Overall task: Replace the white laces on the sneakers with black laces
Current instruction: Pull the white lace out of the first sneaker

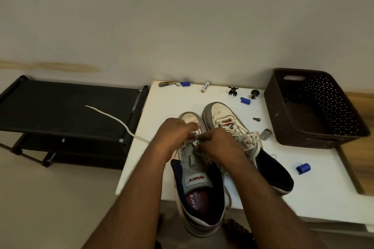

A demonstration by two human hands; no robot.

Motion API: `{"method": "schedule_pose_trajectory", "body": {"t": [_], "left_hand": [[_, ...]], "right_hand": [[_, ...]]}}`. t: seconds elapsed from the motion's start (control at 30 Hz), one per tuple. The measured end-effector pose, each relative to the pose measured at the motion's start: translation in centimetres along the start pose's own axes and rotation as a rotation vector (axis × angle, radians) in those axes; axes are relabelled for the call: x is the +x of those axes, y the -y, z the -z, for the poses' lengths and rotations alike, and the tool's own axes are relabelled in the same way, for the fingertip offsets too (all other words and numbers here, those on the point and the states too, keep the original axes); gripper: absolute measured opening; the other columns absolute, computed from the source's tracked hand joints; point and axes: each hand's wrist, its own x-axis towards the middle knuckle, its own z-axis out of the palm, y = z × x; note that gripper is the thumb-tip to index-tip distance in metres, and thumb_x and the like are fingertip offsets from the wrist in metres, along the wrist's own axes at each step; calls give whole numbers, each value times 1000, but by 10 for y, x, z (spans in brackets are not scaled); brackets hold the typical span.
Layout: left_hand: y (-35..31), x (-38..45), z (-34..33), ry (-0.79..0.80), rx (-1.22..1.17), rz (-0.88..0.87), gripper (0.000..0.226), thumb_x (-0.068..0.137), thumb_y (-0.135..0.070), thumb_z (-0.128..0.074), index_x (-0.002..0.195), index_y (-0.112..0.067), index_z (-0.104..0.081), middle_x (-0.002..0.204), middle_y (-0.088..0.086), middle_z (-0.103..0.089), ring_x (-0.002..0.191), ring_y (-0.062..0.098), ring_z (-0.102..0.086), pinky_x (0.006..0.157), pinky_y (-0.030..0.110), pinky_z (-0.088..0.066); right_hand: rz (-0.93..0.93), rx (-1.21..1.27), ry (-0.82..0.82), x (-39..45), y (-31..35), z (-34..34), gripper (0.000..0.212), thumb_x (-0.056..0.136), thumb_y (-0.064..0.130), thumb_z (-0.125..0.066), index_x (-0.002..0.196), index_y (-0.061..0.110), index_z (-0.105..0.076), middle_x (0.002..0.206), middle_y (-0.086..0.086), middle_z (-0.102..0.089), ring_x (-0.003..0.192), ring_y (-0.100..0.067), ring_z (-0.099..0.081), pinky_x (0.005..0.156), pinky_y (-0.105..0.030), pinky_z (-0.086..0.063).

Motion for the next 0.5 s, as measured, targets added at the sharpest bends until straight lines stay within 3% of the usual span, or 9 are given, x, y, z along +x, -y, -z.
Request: {"method": "schedule_pose_trajectory", "body": {"t": [0.13,0.27,0.43,0.5], "left_hand": [[6,3,-4,-93,500,-227,15,80,-26,-76,93,-22,-69,114,1,-62,106,19,-58,84,29,-45],[5,6,-7,-199,685,-267,21,82,-33,-75,98,-21,-74,138,3,-51,122,24,-51,94,34,-40],[4,7,-15,-205,835,-220,34,80,-48,-72,98,-19,-73,124,3,-52,116,24,-50,97,44,-45],[4,9,-19,-210,880,-222,31,85,-39,-69,108,-17,-69,135,3,-47,131,28,-39,104,48,-39]], "right_hand": [[7,-8,-6,1,-1,0,23,85,16,-65,106,16,-74,98,-7,-73,87,-18,-67,79,-29,-54],[5,11,5,2,-3,0,23,85,16,-65,107,18,-73,97,-7,-73,86,-17,-67,78,-29,-54],[-16,54,5,4,-7,-2,21,91,19,-60,107,16,-73,96,-6,-73,87,-18,-67,84,-36,-55],[-18,54,3,6,-8,-3,27,91,12,-58,115,16,-70,110,-6,-71,98,-18,-66,87,-28,-52]]}}
